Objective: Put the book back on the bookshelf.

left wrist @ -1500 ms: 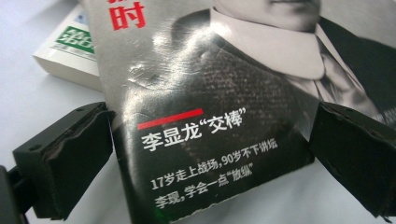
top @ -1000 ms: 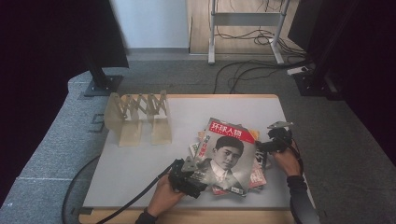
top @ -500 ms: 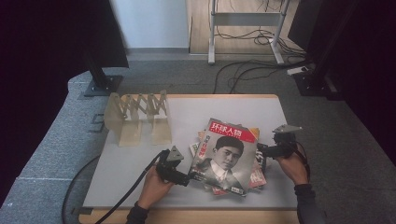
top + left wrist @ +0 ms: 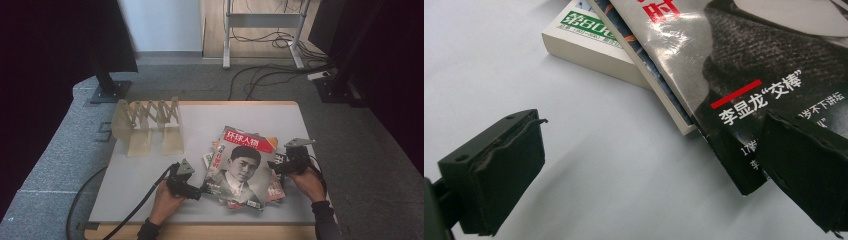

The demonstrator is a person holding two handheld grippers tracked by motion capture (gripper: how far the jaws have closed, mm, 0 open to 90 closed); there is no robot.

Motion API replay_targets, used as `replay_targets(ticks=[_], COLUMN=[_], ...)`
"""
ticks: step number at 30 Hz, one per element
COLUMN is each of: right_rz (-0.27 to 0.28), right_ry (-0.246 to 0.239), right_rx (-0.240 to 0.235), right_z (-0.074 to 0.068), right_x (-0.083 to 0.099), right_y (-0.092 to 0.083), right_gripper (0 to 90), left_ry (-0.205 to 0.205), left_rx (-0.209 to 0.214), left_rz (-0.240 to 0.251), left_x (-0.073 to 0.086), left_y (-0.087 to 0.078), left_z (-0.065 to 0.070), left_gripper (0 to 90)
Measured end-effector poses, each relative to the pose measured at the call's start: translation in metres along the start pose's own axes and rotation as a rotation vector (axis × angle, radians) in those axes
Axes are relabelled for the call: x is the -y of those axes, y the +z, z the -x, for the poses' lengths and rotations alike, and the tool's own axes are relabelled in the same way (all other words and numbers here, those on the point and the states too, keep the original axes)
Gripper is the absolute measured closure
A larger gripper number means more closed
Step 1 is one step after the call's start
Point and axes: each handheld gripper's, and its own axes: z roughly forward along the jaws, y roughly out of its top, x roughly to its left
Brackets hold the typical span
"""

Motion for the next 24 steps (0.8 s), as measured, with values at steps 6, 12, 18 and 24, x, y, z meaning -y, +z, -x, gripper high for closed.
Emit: replay_targets(ticks=[6,12,18,24], right_rz=[-0.007,-0.025,-0.041,-0.053], right_ry=[0.008,0.011,0.035,0.074], right_rx=[-0.022,-0.038,-0.054,-0.083], right_z=[-0.001,-0.003,-0.001,0.007], right_x=[-0.001,-0.003,-0.005,-0.011], right_y=[0.005,0.011,0.022,0.031], right_gripper=[0.0,0.0,0.0,0.0], left_ry=[0.013,0.035,0.022,0.025], left_rx=[0.000,-0.005,0.004,0.002], left_rz=[-0.016,-0.040,-0.072,-0.081], left_x=[0.003,0.003,0.001,0.001], left_y=[0.004,0.006,0.010,0.010], left_z=[0.004,0.007,0.006,0.007], left_gripper=[0.0,0.0,0.0,0.0])
